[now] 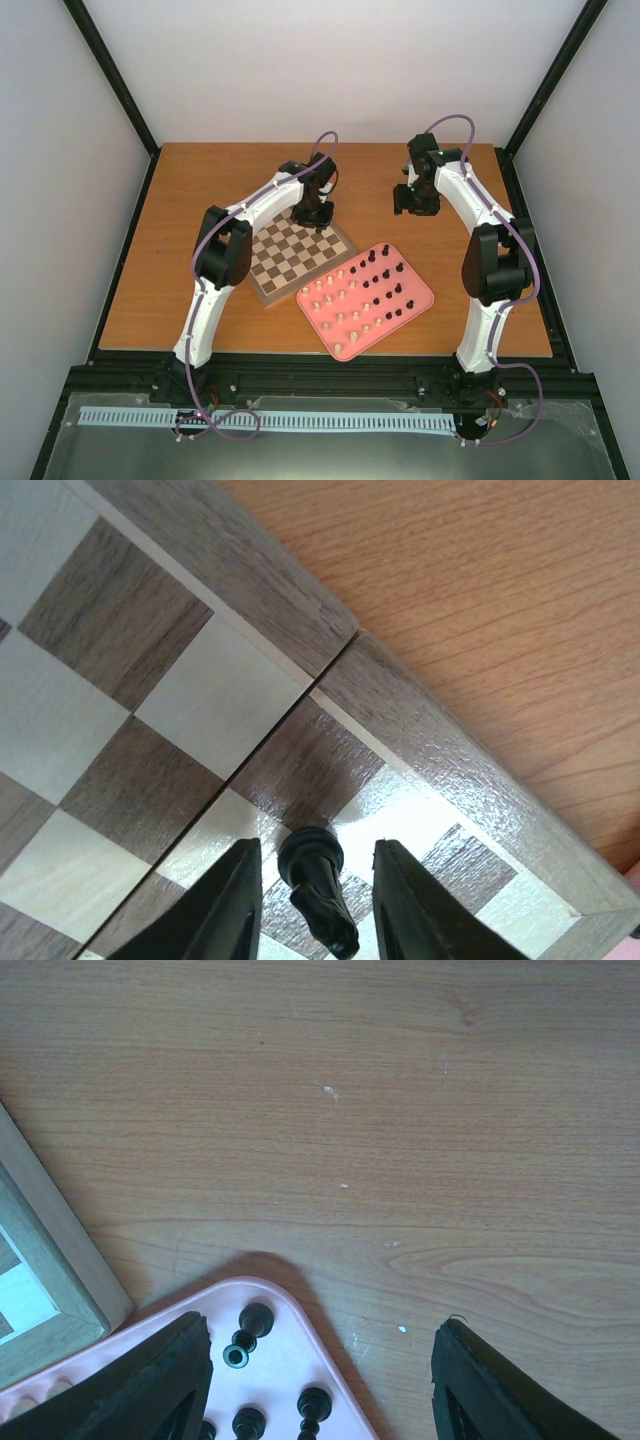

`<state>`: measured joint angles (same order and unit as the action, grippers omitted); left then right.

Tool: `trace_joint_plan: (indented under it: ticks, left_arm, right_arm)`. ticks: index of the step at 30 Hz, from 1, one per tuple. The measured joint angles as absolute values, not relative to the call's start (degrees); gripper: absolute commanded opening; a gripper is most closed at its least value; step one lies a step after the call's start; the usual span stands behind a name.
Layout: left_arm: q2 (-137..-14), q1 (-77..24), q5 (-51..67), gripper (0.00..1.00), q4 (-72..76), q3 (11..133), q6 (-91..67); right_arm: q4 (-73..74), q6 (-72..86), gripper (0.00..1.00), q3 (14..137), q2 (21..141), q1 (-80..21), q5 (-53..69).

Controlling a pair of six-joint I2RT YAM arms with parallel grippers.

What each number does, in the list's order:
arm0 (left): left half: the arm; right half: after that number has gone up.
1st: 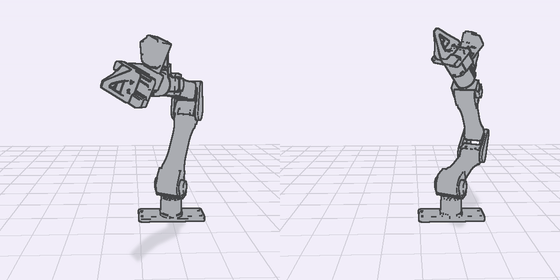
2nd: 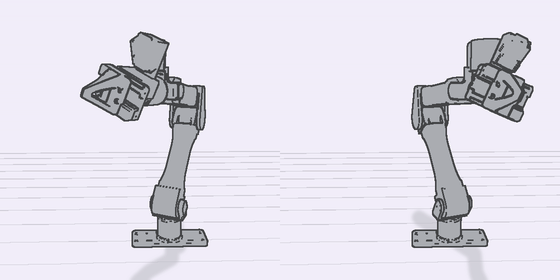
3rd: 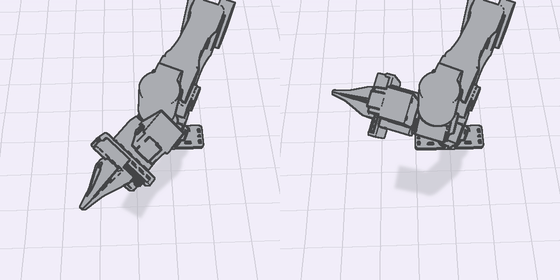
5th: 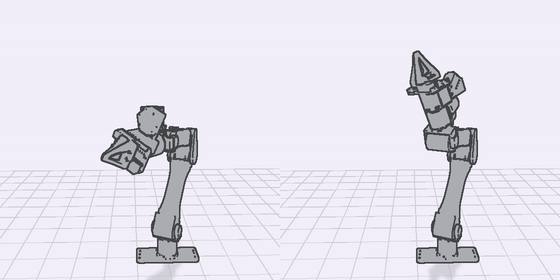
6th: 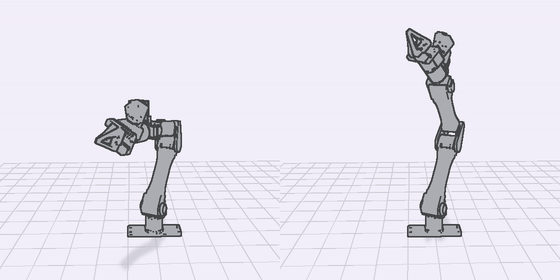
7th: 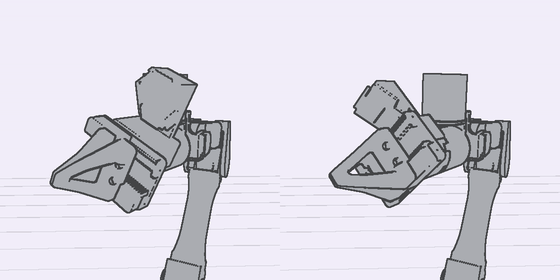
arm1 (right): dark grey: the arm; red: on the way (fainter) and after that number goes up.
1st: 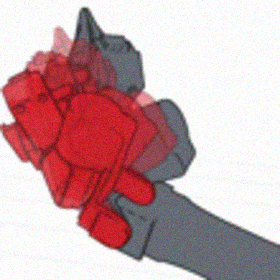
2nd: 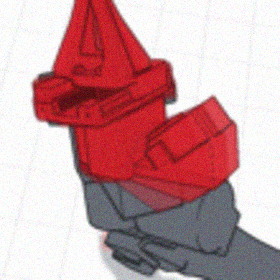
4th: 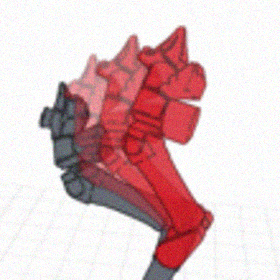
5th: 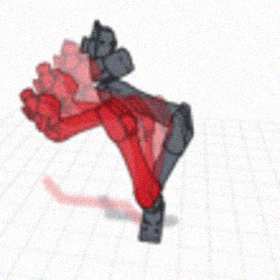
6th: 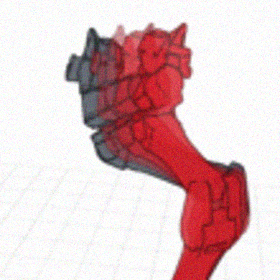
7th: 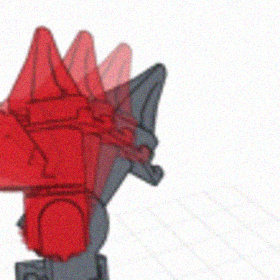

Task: Set up the chess pieces on the board
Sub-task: Pick up the chess piece from the chessboard.

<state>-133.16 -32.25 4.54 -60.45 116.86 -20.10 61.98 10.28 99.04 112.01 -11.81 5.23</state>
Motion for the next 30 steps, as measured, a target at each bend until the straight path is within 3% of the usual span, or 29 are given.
trace_joint_plan:
  ticks: [11,17,24,30]
  left_arm:
    - [-133.34,-32.25,4.32,0.21,-61.14,117.49,-20.01]
    - [-133.47,-32.25,4.29,0.20,-61.21,117.49,-19.86]
    - [-133.47,-32.27,4.03,0.04,-61.28,117.49,-19.68]
    - [-133.34,-32.27,2.81,0.04,-61.30,117.49,-19.64]
  right_arm:
    - [61.91,10.28,0.61,99.04,112.01,-11.79,5.65]
    - [61.91,10.28,0.61,99.04,112.01,-11.75,5.78]
    - [61.91,10.28,0.61,99.04,112.01,-11.75,5.80]
    - [61.87,10.28,0.61,98.85,112.01,-11.70,5.80]
